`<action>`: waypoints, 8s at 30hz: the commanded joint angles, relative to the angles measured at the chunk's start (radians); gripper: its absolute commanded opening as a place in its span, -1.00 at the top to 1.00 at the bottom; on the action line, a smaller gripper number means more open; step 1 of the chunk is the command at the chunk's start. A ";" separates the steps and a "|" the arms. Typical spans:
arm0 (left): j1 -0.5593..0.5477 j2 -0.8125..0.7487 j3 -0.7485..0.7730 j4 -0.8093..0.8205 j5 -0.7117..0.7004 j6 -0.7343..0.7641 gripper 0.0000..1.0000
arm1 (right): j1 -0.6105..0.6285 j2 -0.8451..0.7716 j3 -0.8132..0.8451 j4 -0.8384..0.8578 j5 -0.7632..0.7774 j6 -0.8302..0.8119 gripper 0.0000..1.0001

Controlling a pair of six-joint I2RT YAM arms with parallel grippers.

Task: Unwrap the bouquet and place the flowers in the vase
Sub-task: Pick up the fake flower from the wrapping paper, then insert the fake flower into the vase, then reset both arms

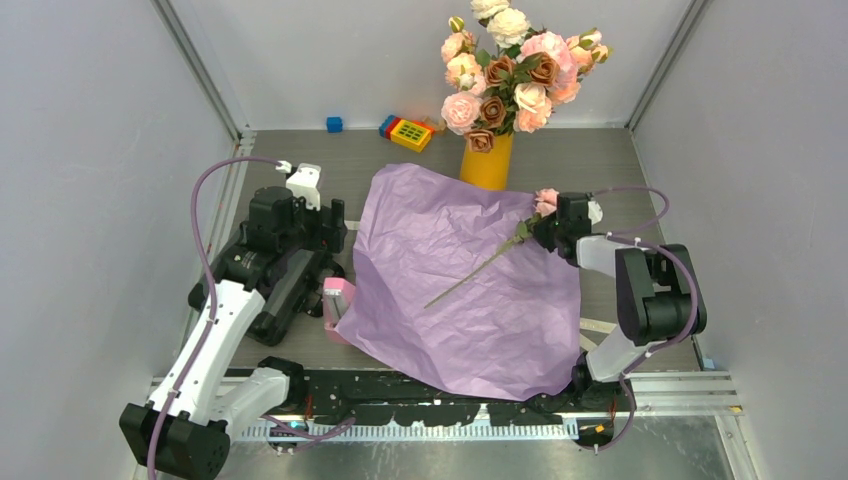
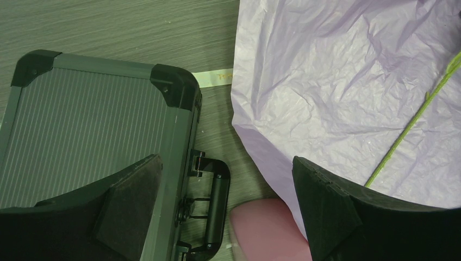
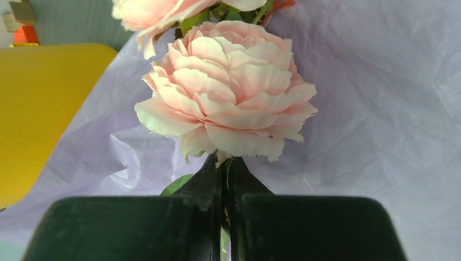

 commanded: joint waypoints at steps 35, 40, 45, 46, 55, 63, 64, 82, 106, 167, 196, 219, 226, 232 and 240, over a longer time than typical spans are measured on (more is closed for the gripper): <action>0.005 -0.024 0.009 0.030 -0.011 0.006 -0.85 | 0.288 -0.774 0.283 0.379 0.290 -1.043 1.00; 0.005 -0.021 0.008 0.030 -0.006 0.004 -0.85 | 0.340 -0.757 0.360 0.442 0.158 -1.078 1.00; 0.005 -0.017 0.008 0.030 -0.004 0.003 -0.85 | 0.376 -0.714 0.401 0.508 0.097 -1.125 1.00; 0.005 -0.017 0.007 0.030 -0.002 0.003 -0.85 | 0.386 -0.708 0.412 0.516 0.084 -1.132 0.99; 0.005 -0.011 0.008 0.032 -0.002 0.003 -0.85 | 0.515 -0.577 0.478 0.621 0.035 -1.341 1.00; 0.005 -0.003 0.009 0.032 -0.003 0.003 -0.84 | 0.624 -0.484 0.496 0.694 0.070 -1.594 1.00; 0.005 -0.002 0.009 0.032 -0.004 0.003 -0.85 | 0.625 -0.480 0.497 0.702 0.069 -1.608 1.00; 0.005 0.000 0.009 0.030 -0.017 0.009 -0.85 | 0.634 -0.418 0.468 0.892 0.087 -1.639 1.00; 0.005 -0.014 0.006 0.030 -0.017 0.010 -0.85 | 0.634 -0.429 0.312 1.003 0.311 -1.583 1.00; 0.005 -0.030 0.005 0.033 0.008 -0.002 -0.85 | 0.541 -0.431 0.152 0.711 0.483 -1.324 0.84; 0.005 -0.012 0.008 0.033 -0.011 -0.019 -0.90 | 0.542 -0.605 0.005 0.583 0.539 -1.279 -0.33; 0.081 -0.168 -0.047 0.097 -0.201 -0.016 -0.99 | 0.519 -0.882 0.058 -0.303 0.946 -0.824 -0.81; 0.081 -0.274 -0.093 0.153 -0.230 0.010 -0.99 | 0.519 -1.029 0.042 -0.402 0.947 -0.789 -0.85; 0.081 -0.283 -0.090 0.148 -0.234 0.003 -0.99 | 0.519 -1.053 0.025 -0.384 0.943 -0.809 -0.87; 0.081 -0.283 -0.087 0.142 -0.232 0.001 -0.99 | 0.519 -1.041 0.030 -0.384 0.940 -0.815 -0.88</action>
